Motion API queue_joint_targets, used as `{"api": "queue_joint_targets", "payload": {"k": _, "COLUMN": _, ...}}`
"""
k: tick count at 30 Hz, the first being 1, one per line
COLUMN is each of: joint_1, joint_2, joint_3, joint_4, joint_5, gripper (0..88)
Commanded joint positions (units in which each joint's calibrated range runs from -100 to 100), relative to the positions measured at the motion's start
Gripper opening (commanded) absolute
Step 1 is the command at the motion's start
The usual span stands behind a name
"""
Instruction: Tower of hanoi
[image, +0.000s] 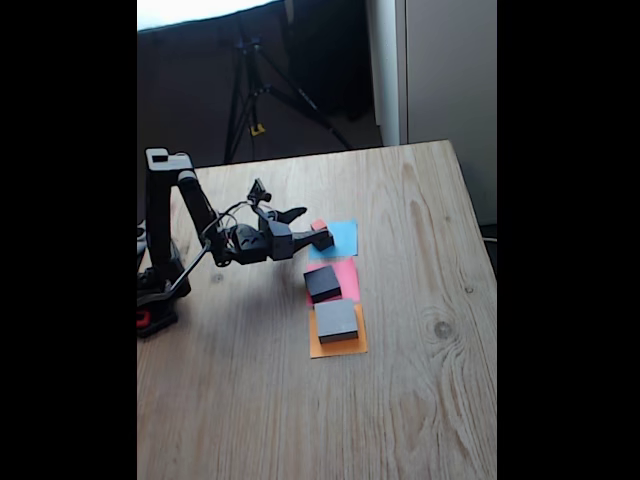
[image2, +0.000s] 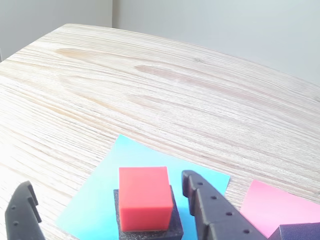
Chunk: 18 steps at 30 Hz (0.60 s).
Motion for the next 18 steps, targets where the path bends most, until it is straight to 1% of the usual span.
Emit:
{"api": "queue_joint_targets", "payload": {"k": 1, "joint_1": -1.0, "joint_2": 0.0, "joint_3": -1.2, "joint_4": -1.5, "joint_5": 0.7, "gripper": 34.9}}
{"api": "queue_joint_targets", "payload": {"k": 3, "joint_1": -1.0, "joint_2": 0.0, "joint_3": -1.2, "joint_4": -1.5, "joint_5": 0.7, "gripper": 34.2}}
{"api": "queue_joint_targets", "payload": {"k": 5, "joint_1": -1.0, "joint_2": 0.2, "joint_3": -1.2, "joint_4": -1.5, "joint_5": 0.7, "gripper": 31.1}}
{"api": "queue_joint_targets", "payload": {"k": 13, "joint_1": -1.0, "joint_2": 0.5, "joint_3": -1.2, "joint_4": -1.8, "joint_5": 0.7, "gripper": 28.9}}
{"api": "queue_joint_targets", "payload": {"k": 18, "joint_1": -1.2, "joint_2": 0.8, "joint_3": -1.4, "joint_4": -1.7, "joint_5": 0.7, "gripper": 24.6}}
